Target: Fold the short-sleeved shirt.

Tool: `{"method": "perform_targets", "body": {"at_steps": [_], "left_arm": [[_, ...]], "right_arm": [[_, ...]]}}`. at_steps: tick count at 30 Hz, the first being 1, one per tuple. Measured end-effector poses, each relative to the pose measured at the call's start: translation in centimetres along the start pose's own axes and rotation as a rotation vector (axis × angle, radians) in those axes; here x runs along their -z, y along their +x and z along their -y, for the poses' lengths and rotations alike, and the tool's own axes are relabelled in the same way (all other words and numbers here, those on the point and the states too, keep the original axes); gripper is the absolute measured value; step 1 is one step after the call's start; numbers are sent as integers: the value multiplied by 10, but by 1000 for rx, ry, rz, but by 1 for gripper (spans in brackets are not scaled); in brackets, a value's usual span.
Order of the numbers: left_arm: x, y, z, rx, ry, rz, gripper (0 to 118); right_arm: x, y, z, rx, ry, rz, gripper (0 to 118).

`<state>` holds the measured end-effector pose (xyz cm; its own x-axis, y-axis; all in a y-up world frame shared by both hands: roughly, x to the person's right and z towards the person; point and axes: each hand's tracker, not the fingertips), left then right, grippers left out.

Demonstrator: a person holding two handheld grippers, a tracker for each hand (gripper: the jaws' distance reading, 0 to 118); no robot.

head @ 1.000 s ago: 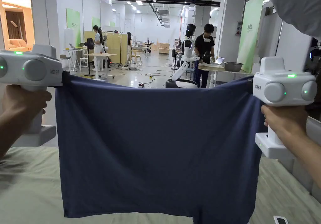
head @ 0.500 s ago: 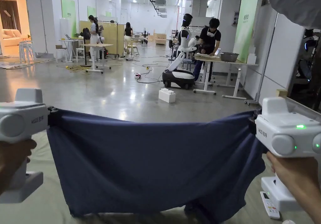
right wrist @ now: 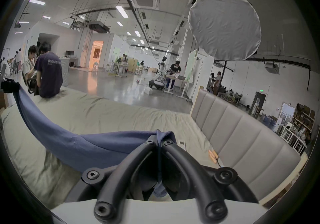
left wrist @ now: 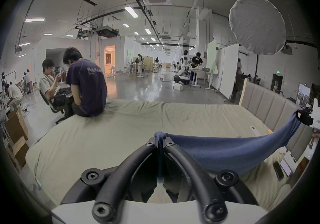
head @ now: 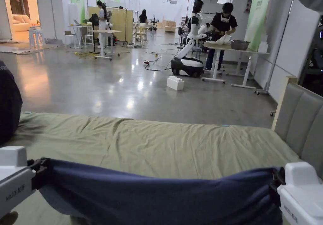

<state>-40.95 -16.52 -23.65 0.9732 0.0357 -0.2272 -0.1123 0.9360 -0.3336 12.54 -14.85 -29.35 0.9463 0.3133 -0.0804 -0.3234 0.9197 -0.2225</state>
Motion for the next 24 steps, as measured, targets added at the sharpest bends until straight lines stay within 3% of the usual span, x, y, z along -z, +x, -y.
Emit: {"method": "perform_targets", "body": {"at_steps": [12, 24], "left_arm": [[-42, -17, 138, -4, -277, 18, 5], [-21, -30, 226, 70, -539, 14, 5]], "right_arm": [[-61, -34, 138, -2, -388, -127, 3], [-46, -62, 214, -144, -633, -201, 3]]}}
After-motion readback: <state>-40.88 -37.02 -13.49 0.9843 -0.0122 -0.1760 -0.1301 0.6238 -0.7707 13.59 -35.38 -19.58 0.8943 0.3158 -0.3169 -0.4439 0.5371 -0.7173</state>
